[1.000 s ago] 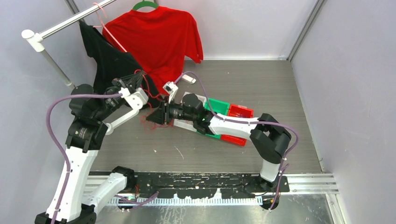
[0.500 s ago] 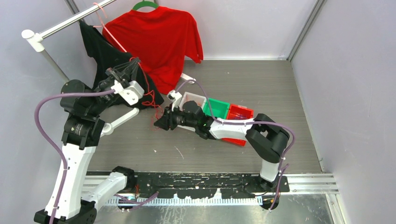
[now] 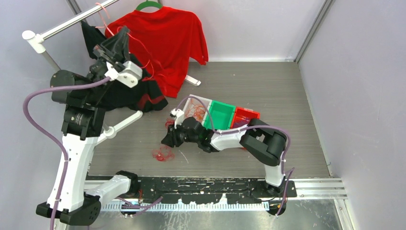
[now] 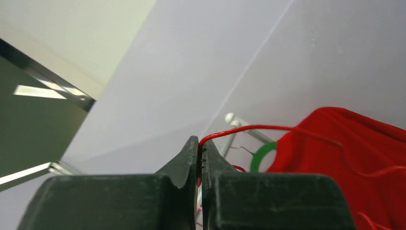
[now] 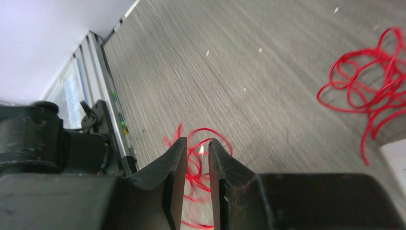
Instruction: Untangle the cables
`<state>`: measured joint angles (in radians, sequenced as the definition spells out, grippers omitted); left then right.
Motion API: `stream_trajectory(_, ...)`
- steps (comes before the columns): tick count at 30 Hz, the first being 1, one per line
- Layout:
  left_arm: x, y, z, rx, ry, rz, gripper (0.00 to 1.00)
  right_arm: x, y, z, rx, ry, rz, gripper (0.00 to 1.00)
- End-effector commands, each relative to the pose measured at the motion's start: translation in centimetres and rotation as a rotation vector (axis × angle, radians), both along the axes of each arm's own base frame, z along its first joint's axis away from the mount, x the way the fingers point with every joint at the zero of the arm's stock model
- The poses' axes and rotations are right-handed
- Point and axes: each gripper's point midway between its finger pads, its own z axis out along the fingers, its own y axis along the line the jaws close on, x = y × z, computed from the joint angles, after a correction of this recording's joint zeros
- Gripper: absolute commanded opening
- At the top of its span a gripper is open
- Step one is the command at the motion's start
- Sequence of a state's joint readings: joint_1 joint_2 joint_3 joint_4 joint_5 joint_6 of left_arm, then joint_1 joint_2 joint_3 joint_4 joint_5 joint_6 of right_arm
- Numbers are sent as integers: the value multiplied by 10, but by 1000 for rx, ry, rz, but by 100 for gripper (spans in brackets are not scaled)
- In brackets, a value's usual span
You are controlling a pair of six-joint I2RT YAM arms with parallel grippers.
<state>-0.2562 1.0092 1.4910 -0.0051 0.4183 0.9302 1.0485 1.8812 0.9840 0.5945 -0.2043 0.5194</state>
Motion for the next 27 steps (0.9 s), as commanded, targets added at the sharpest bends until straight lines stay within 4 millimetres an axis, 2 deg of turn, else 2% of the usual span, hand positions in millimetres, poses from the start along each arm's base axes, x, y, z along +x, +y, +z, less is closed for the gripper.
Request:
stream_trajectory(1,-38,19,82,-74,-268,54,0,-4,4,-8,-8,-32,-12,28)
stream_trajectory(3,-38,21,93,-105,-275,55,0,-4,3,-15,-17,-27,-18,29)
stream_trajectory(5,-39,20,95,-112,-258,40,0,-2,1,-14,-13,-34,-33,36)
stream_trajectory(7,-42,16,90,-98,-248,16,0,0,-1,0,8,-59,-46,39)
stream_trajectory(11,-41,1,64,-52,-180,-59,0,8,-7,42,48,-129,-74,50)
stream_trajectory(14,-44,-11,48,-21,-143,-126,0,20,-18,83,102,-174,-117,67)
stream_trajectory(20,-62,-40,23,41,-59,-321,0,39,-47,161,204,-248,-174,74)
stream_trajectory(24,-71,-60,2,52,56,-464,0,51,-68,190,225,-299,-236,74)
stream_trajectory(27,-69,-79,-15,13,178,-550,0,64,-89,194,180,-331,-335,73)
